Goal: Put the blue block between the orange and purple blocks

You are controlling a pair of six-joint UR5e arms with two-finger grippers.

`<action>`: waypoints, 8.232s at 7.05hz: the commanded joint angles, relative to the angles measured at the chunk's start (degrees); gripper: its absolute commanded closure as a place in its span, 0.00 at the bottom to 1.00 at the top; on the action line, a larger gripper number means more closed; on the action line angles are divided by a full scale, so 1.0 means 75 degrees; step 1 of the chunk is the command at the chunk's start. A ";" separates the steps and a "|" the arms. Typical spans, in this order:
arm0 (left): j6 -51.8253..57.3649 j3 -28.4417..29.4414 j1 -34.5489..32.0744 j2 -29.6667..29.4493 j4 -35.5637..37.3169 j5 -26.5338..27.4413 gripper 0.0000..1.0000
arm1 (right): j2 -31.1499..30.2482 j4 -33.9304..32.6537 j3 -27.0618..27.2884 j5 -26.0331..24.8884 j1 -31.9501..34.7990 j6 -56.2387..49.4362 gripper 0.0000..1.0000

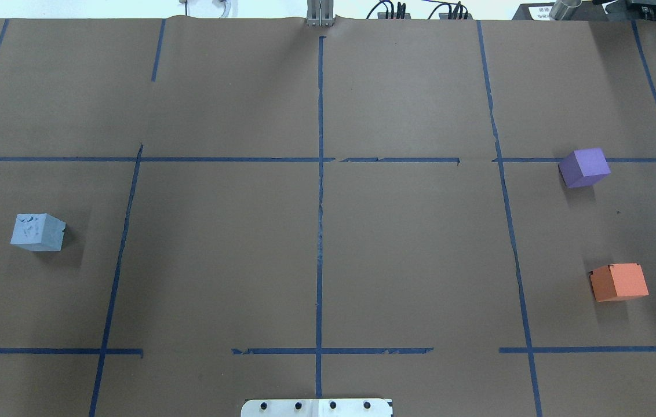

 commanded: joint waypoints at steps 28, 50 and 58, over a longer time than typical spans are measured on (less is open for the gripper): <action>-0.6876 0.1267 0.5574 -0.0692 -0.5364 0.2284 0.00 | 0.0023 0.0308 -0.0048 0.0130 -0.0293 0.0155 0.00; -0.9960 0.4301 0.8084 -0.8496 -0.1671 0.3667 0.42 | 0.0023 0.0319 -0.0025 0.0259 -0.0363 0.0155 0.00; -1.0042 0.3195 0.7443 -0.8217 -0.1966 0.3749 0.00 | 0.0501 0.1402 -0.0001 0.0341 -0.1564 0.2590 0.00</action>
